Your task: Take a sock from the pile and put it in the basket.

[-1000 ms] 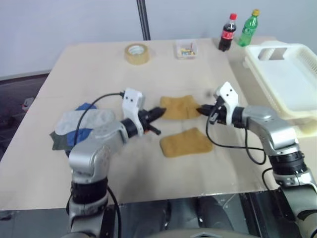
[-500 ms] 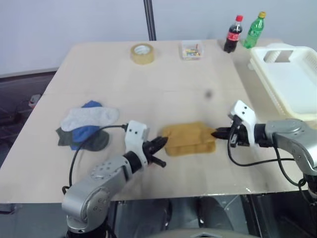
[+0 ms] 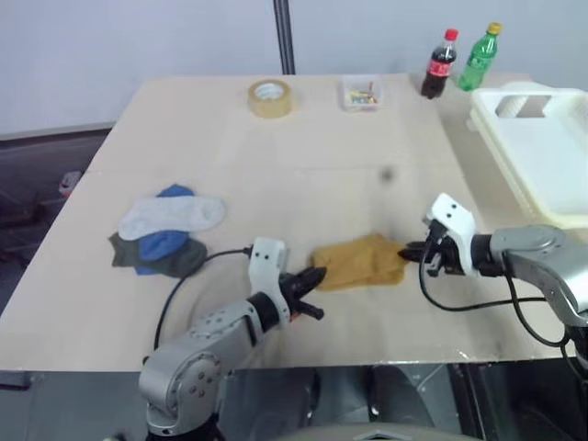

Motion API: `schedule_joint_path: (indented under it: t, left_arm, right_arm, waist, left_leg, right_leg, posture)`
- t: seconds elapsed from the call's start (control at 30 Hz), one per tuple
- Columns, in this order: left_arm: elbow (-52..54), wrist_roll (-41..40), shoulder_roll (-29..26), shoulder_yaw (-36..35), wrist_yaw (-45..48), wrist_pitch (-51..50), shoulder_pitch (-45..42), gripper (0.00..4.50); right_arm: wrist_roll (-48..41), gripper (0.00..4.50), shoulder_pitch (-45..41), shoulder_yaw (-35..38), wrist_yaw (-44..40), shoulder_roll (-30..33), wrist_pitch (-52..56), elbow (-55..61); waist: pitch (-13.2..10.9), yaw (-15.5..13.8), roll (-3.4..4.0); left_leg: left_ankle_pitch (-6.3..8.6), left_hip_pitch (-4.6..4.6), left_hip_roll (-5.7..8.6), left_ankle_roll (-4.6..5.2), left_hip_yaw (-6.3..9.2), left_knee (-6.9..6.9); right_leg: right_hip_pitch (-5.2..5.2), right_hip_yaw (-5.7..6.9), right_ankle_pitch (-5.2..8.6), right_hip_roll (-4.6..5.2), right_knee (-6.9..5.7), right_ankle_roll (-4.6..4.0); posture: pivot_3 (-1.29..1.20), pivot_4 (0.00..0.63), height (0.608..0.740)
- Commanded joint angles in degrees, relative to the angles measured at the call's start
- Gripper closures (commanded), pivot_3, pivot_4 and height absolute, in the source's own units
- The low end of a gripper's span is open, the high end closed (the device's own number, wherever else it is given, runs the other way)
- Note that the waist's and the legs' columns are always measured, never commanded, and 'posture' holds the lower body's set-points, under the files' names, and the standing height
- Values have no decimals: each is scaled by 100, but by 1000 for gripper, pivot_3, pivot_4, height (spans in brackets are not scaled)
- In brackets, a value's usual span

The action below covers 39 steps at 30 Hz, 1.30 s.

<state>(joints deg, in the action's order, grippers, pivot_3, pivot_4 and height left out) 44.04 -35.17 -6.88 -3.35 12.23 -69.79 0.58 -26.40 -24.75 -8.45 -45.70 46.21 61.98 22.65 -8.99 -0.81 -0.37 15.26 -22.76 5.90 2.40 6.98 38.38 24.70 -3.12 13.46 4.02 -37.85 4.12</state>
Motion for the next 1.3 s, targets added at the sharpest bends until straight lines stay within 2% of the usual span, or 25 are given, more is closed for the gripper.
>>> schedule_joint_path:
  t: [0.03,0.07,0.1,0.27,0.37,0.47,0.63,0.8,0.93,1.13,1.2,1.3]
  left_arm:
    - [83,-162,-82,66,16,-8,165,4451]
    - [68,-182,-86,74,8,-23,212,4500]
    - [52,-204,-73,73,-5,-22,244,4500]
    - [-143,-84,-179,159,14,213,244,4500]
    - [-309,25,-261,154,-32,393,194,4500]
    - [-445,121,-288,215,-61,588,129,4500]
    - [-706,617,-508,537,-135,1124,51,4500]
    - [-779,697,-583,632,1,1465,-43,4500]
    - [-839,692,-908,845,250,1367,-28,3036]
    - [-967,686,-817,474,115,1642,-52,130]
    - [-1099,574,-749,264,95,1652,-109,52]
    - [-1574,313,-492,-156,54,1620,-418,52]
  right_arm:
    - [89,4500,-19,9,3,88,-164,11]
    - [110,3805,0,-21,-48,134,-213,12]
    - [143,3577,19,-49,-98,185,-289,17]
    - [57,1121,-102,225,-115,66,-570,36]
    - [-176,1121,-127,376,-361,-144,-1081,287]
    - [-155,1121,-27,262,-259,-576,-1582,434]
    - [812,1121,398,-743,117,-1028,-2439,122]
    - [1585,1121,581,-1042,347,-1104,-3183,-533]
    - [1711,1081,612,-1027,360,-1216,-3291,-706]
    - [1807,1081,717,-1060,335,-1332,-3280,-705]
    - [1902,1081,717,-1093,338,-1330,-3321,-762]
    - [1924,1081,698,-1056,308,-1346,-3347,-828]
  waist:
    - [0,-1,0]
    - [0,-2,0]
    - [0,-3,0]
    - [0,-7,0]
    - [0,4,0]
    - [1,2,0]
    - [12,-9,-16]
    - [13,-3,-15]
    - [16,3,-13]
    - [20,10,-14]
    - [20,11,-14]
    - [20,5,-14]
  left_leg:
    - [0,0,0,0,0,0]
    - [0,0,0,0,-1,0]
    - [0,0,0,0,-1,0]
    - [0,0,0,0,1,0]
    - [0,0,0,0,-1,0]
    - [0,1,-2,0,0,-1]
    - [0,2,-1,0,5,0]
    - [0,3,1,-1,1,1]
    - [0,8,-1,-1,2,-1]
    - [1,49,-2,-1,2,-6]
    - [5,90,-5,4,3,-18]
    - [9,99,-4,9,10,-16]
  right_leg:
    - [0,0,0,0,0,0]
    - [0,-1,0,0,1,0]
    - [-1,-1,0,1,1,0]
    - [-2,2,0,1,1,0]
    - [-1,-1,0,0,2,0]
    - [-1,1,0,-2,2,0]
    - [-4,7,0,0,4,0]
    - [-3,2,0,1,0,0]
    - [-3,2,0,-3,-1,0]
    - [-44,2,1,-2,3,-1]
    - [-87,3,2,-3,14,-1]
    - [-102,12,2,-4,17,0]
  posture:
    - [0,150,739]
    - [0,150,739]
    - [0,150,739]
    - [0,150,739]
    - [0,150,739]
    - [0,150,739]
    - [0,150,739]
    - [0,150,739]
    - [0,150,739]
    - [0,150,739]
    - [0,150,739]
    - [0,150,739]
